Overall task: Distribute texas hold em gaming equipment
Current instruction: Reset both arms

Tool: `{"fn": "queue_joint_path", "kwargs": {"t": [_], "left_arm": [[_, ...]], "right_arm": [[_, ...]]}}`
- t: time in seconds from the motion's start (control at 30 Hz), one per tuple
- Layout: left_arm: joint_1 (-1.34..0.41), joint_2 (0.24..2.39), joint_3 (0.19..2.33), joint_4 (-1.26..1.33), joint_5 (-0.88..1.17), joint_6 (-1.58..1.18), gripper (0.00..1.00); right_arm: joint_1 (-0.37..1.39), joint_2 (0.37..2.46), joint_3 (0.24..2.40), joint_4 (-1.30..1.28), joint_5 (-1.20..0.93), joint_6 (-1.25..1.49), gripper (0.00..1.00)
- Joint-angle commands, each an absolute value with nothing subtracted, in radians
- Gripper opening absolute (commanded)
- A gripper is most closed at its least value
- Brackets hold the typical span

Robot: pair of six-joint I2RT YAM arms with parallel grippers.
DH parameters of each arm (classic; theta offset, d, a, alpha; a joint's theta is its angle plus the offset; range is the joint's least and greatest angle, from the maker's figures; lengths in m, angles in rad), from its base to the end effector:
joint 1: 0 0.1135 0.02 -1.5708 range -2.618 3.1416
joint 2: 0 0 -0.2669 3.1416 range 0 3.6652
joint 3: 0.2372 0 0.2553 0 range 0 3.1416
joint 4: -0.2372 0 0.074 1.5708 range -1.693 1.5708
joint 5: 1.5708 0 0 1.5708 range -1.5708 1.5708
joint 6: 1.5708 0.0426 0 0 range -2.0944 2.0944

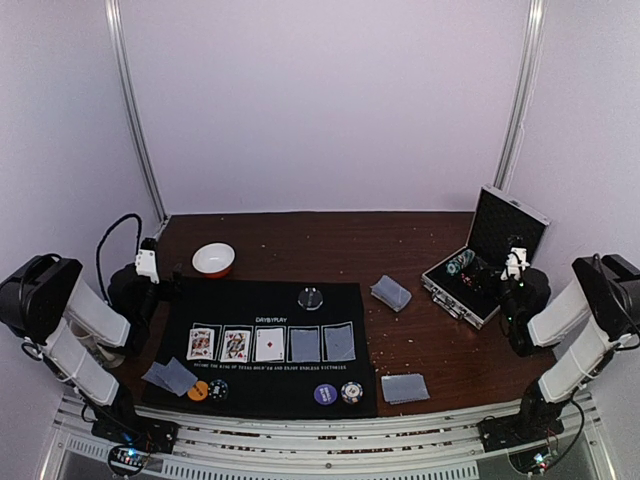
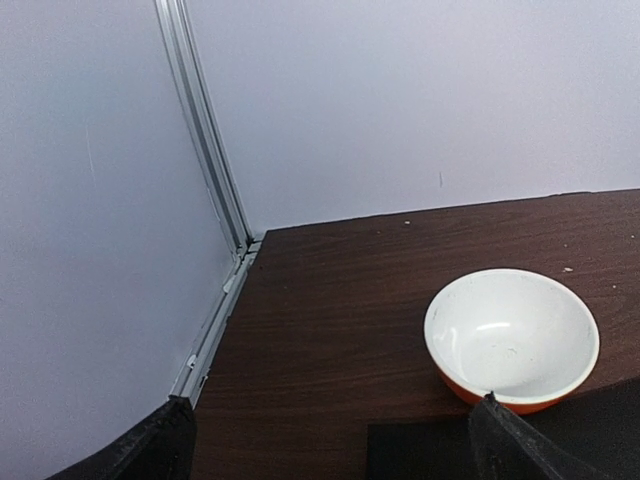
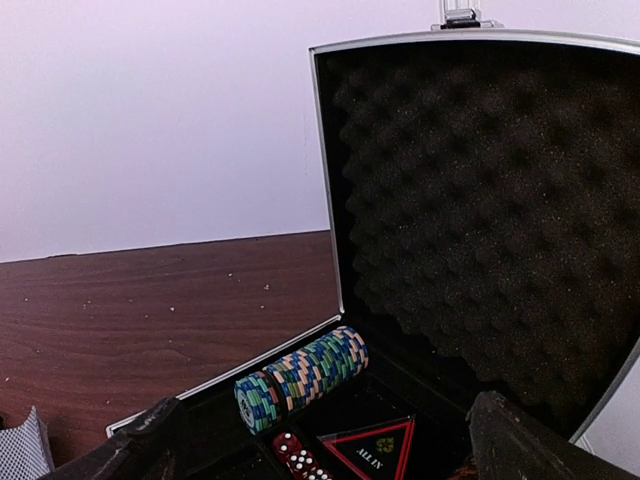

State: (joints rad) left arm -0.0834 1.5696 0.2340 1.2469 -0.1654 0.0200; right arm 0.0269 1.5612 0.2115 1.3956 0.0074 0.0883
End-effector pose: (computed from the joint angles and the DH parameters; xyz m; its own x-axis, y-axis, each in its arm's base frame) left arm 0.2511 -0.0140 0.1428 -0.0899 0.0273 -0.9956 -0.0795 0.9962 0.0345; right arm 0.2468 0.0063 0.1568 0.0440 0.0894 -0.9950 -0.0235 0.9958 0.0884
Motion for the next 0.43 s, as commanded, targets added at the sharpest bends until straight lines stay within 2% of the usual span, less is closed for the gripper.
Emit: {"fn": "queue_joint_path", "kwargs": {"t": [0.0, 0.4], "left_arm": [[-0.071, 1.566, 0.241, 1.328, -0.138, 0.034, 0.98], [-0.071, 1.568, 0.238, 1.339, -0.137, 0.036, 0.98]], "right_arm": [[0.02, 1.558, 0.218, 1.36, -0.006, 0.08, 1.0], [0.02, 1.557, 0.218, 1.358, -0.006, 0.078, 1.0]]}}
